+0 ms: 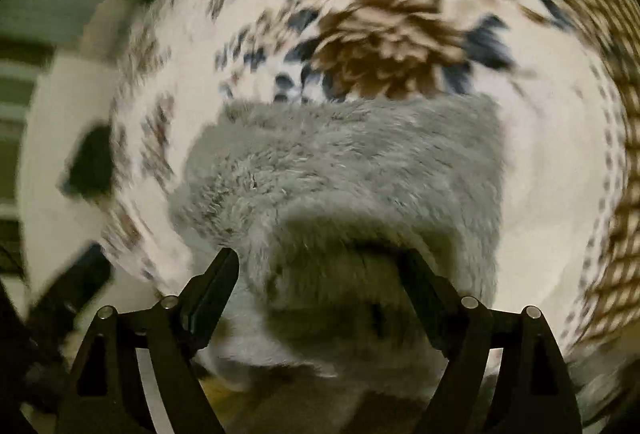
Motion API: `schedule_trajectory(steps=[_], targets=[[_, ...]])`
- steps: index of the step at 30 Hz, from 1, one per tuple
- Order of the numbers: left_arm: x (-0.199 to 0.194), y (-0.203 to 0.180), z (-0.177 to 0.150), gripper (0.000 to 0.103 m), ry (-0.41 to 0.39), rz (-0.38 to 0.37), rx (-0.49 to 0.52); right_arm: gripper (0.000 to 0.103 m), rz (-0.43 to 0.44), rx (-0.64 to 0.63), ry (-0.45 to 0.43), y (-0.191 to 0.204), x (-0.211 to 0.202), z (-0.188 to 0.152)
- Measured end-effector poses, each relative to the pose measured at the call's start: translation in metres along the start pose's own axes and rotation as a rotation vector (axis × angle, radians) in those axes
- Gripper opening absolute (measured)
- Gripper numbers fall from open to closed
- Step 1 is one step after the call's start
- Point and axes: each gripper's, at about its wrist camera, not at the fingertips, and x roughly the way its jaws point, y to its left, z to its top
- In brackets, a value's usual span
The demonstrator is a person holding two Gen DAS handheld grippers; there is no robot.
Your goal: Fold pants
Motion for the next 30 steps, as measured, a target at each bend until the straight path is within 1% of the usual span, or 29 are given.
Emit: schedule_trajectory(steps=[1, 2, 3, 4, 7, 8, 10, 12, 14, 15, 16, 17, 18, 19, 21, 23, 24, 25, 27, 28, 29, 30], targets=[[0.006, 0.009, 0.000, 0.075, 0.011, 0.010, -0.030, 0.077, -0.023, -0.013, 0.020, 0.002, 0.006, 0.003], [0.009, 0.014, 0.000, 0.075, 0.017, 0.010, -0.049, 0.044, -0.026, -0.013, 0.025, 0.001, 0.007, 0.002], [0.013, 0.021, -0.001, 0.075, 0.019, 0.015, -0.071, 0.024, -0.030, 0.009, 0.018, -0.004, 0.004, 0.005], [0.017, 0.024, -0.001, 0.075, 0.023, 0.020, -0.080, 0.024, -0.029, 0.049, -0.005, -0.013, -0.005, 0.007], [0.026, 0.033, -0.001, 0.075, 0.039, 0.009, -0.109, 0.023, 0.049, 0.195, -0.063, -0.048, -0.039, 0.009], [0.029, 0.034, 0.000, 0.075, 0.043, -0.004, -0.115, 0.022, 0.052, 0.219, -0.077, -0.054, -0.048, 0.010], [0.035, 0.034, 0.003, 0.075, 0.043, -0.012, -0.112, 0.022, 0.036, 0.289, -0.124, -0.077, -0.075, 0.008], [0.045, 0.031, 0.006, 0.075, 0.049, -0.020, -0.101, 0.022, 0.007, 0.336, -0.139, -0.094, -0.086, 0.011], [0.055, 0.026, 0.008, 0.075, 0.062, -0.028, -0.094, 0.023, -0.026, 0.389, -0.137, -0.117, -0.085, 0.014], [0.063, 0.023, 0.010, 0.075, 0.068, -0.039, -0.093, 0.028, -0.034, 0.406, -0.112, -0.130, -0.077, 0.016], [0.068, 0.020, 0.011, 0.075, 0.075, -0.046, -0.090, 0.033, -0.048, 0.431, -0.053, -0.144, -0.061, 0.017], [0.074, 0.016, 0.012, 0.075, 0.082, -0.050, -0.085, 0.043, -0.046, 0.462, -0.021, -0.153, -0.052, 0.016], [0.081, 0.011, 0.013, 0.075, 0.089, -0.050, -0.066, 0.053, -0.027, 0.522, 0.011, -0.164, -0.043, 0.011], [0.085, 0.007, 0.014, 0.075, 0.096, -0.046, -0.053, 0.056, 0.004, 0.557, 0.008, -0.169, -0.041, 0.003], [0.091, 0.001, 0.015, 0.075, 0.104, -0.054, -0.034, 0.067, 0.022, 0.560, -0.032, -0.168, -0.048, -0.010], [0.094, -0.004, 0.016, 0.075, 0.102, -0.048, -0.017, 0.068, 0.040, 0.568, -0.054, -0.163, -0.054, -0.026], [0.095, -0.006, 0.016, 0.075, 0.101, -0.048, -0.011, 0.068, 0.067, 0.577, -0.055, -0.160, -0.053, -0.036], [0.096, -0.006, 0.017, 0.075, 0.101, -0.047, -0.008, 0.068, 0.083, 0.578, -0.040, -0.157, -0.049, -0.042], [0.099, -0.008, 0.018, 0.075, 0.103, -0.046, -0.007, 0.068, 0.086, 0.563, 0.047, -0.150, -0.025, -0.055], [0.099, -0.008, 0.018, 0.075, 0.104, -0.046, -0.008, 0.068, 0.080, 0.565, 0.090, -0.148, -0.011, -0.061], [0.099, -0.008, 0.018, 0.075, 0.104, -0.044, -0.007, 0.052, 0.076, 0.571, 0.098, -0.147, -0.005, -0.065], [0.099, -0.009, 0.018, 0.075, 0.105, -0.041, -0.006, 0.021, 0.039, 0.588, 0.099, -0.148, -0.004, -0.071]])
